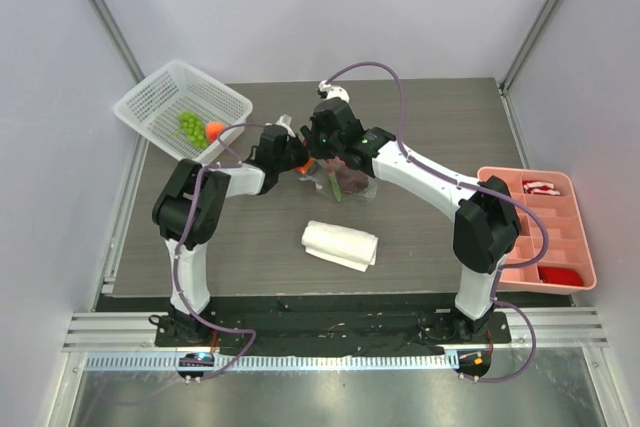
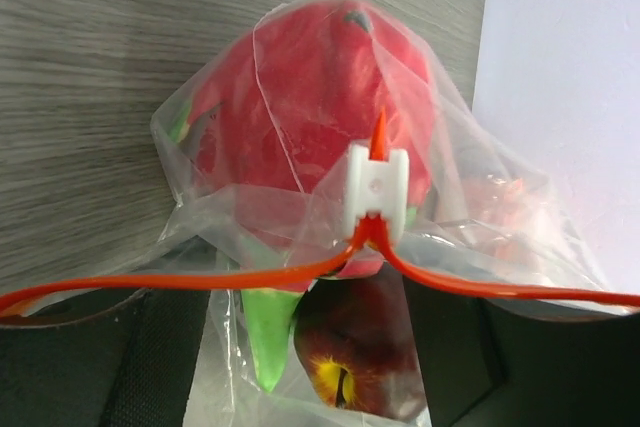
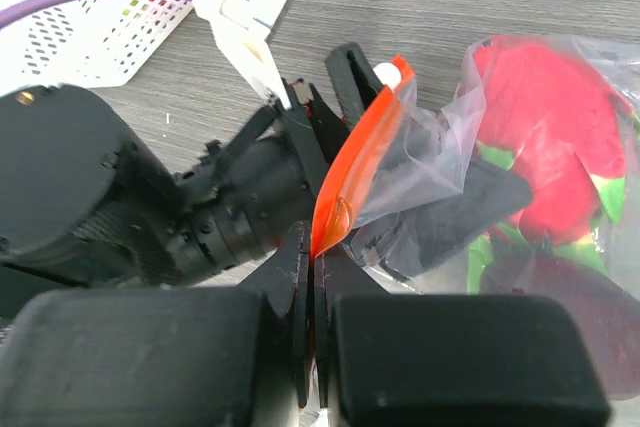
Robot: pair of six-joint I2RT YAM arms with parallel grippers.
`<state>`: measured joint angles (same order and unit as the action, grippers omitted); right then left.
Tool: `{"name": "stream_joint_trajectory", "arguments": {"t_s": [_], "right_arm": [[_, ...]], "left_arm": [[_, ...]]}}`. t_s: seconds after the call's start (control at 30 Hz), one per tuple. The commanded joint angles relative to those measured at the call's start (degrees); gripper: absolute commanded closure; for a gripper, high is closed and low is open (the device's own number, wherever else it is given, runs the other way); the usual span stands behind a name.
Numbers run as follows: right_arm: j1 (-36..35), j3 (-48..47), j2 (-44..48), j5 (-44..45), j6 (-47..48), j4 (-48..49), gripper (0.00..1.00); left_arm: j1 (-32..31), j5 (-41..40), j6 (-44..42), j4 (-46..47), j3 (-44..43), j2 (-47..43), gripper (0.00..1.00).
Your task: Open the zip-top bag and remove the fake food
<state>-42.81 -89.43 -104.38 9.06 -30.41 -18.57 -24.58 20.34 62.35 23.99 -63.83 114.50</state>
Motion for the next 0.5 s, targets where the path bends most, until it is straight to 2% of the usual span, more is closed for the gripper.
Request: {"name": "stream_joint_trajectory", "arguments": {"t_s": [0.0,0.07,0.3,0.4,0.47], "right_arm": [[-0.43,-4.09,0.75,-2.46,-1.31,1.78,0.99],[-0.43,-4.09,0.67,-3.34,-2.1,1.95,0.99],[-0.61,-1.63,2.51,-3.52,-2.37,3.01,0.99],[-0.61,-0.84,2.86,-3.17,-2.11,3.01,0.99],[-0.61,-0.49,3.04,-2.65,-1.93,2.75,0.99]], "left_arm": [[-0.38,-2.14,-1.52,5.8,0.64,2.04,0.25],[-0.47,-3.02,-2.31,6.42,-0.5,3.0,0.21],[-1.0,-5.66,-2.14,11.78,-1.47,5.11,0.21],[-1.09,-4.61,-0.91,15.2,-2.08,6.35,0.29],[-1.09,-4.25,-0.91,15.04,-2.96,6.79,0.4]]}}
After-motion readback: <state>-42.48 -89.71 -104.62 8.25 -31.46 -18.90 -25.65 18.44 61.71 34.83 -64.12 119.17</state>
